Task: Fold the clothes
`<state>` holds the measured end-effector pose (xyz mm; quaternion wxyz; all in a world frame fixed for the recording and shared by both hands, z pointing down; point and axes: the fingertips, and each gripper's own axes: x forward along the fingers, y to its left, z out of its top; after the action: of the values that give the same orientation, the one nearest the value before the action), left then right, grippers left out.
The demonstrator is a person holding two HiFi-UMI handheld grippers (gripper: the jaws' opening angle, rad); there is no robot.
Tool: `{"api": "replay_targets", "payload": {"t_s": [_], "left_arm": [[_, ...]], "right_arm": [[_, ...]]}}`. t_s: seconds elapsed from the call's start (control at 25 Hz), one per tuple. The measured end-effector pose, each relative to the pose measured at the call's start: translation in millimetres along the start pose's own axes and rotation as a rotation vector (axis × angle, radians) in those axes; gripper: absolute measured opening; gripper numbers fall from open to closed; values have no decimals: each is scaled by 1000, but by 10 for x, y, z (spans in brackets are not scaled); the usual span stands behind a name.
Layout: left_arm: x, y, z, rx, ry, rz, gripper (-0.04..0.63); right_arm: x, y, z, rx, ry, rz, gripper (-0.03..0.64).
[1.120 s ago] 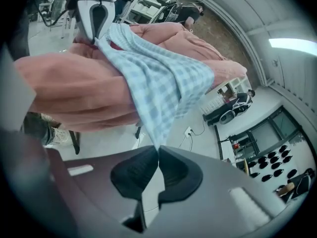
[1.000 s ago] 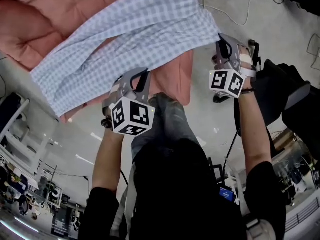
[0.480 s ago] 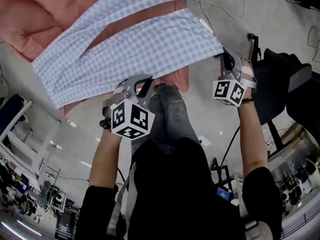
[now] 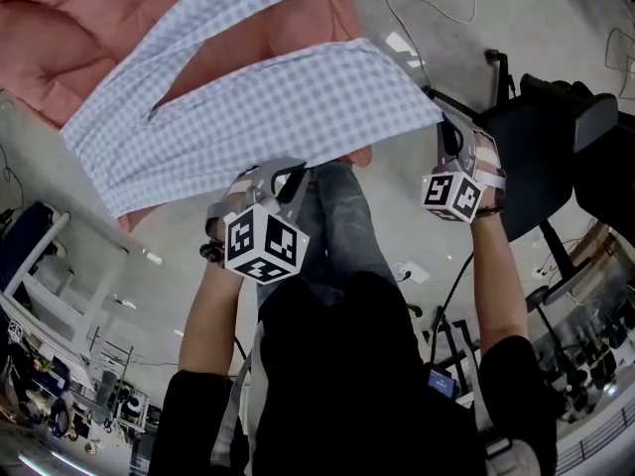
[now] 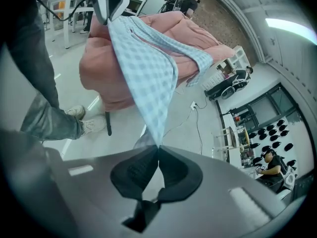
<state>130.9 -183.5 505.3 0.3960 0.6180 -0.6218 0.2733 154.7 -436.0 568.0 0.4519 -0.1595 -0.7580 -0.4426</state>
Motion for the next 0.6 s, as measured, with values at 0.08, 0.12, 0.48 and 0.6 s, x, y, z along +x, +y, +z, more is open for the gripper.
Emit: {"api": "replay_targets", "payload": {"t_s": [0.08, 0.12, 0.48, 0.6], "left_arm": [[-4, -77, -24, -8, -4, -8, 11], [-13, -116, -29, -7, -6, -11, 11], [89, -213, -92, -1, 10, -12, 12], [36, -125, -105, -1, 2, 7, 68]], "right_arm": [[-30, 52, -36, 11, 10, -1, 8], [-58, 74, -55, 17, 15, -2, 8], [-89, 311, -199, 59, 53, 54, 14], [-78, 394, -130, 96, 45, 129, 143]]}}
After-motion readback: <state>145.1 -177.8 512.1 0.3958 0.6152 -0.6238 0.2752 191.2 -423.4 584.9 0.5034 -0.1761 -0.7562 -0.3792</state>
